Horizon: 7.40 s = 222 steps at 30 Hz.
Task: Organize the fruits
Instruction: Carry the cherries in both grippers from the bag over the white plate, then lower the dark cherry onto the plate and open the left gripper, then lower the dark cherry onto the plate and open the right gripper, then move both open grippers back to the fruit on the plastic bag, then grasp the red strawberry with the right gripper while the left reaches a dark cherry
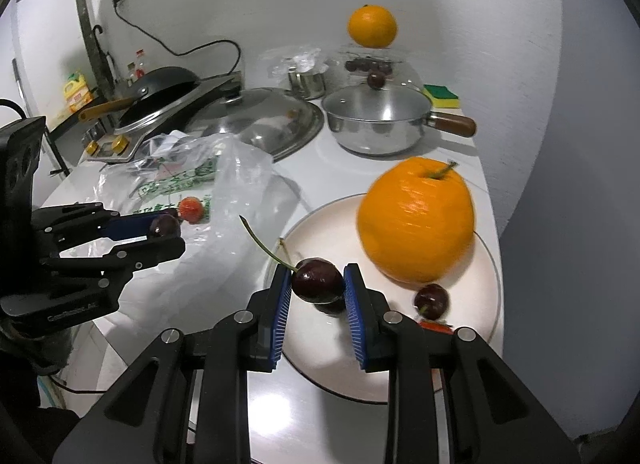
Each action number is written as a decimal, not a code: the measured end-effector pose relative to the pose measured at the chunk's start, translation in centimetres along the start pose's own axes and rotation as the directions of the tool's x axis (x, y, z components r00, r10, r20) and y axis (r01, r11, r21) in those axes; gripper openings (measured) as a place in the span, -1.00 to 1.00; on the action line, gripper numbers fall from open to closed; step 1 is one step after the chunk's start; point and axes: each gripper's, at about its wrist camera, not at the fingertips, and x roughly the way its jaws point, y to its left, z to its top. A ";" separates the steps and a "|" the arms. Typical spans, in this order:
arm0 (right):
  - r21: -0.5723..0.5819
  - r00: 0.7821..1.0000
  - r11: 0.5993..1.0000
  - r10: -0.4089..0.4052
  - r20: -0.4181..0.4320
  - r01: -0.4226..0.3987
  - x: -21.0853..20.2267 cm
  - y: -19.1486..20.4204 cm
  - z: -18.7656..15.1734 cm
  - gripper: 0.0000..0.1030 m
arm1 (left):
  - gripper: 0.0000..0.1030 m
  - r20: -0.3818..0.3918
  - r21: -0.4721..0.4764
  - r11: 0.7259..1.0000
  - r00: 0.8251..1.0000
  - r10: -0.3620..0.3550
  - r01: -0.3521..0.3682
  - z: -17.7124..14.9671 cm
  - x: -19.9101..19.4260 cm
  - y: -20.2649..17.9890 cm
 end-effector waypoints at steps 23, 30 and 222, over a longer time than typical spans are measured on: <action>0.050 1.000 0.999 0.016 -0.027 -0.015 0.5 -3.0 -1.7 -0.44 | -0.40 -0.033 0.055 0.996 0.997 -0.074 0.076 1.5 3.3 -4.8; 0.061 1.000 0.998 0.009 -0.026 -0.007 0.4 -3.6 -1.8 -0.44 | -0.40 -0.040 0.063 0.994 0.995 -0.090 0.092 1.9 4.5 -5.6; -0.100 0.970 0.980 0.149 -0.190 -0.170 16.4 15.1 6.6 -0.18 | 0.33 -0.046 -0.305 0.950 0.998 0.052 -0.064 -5.5 2.4 16.8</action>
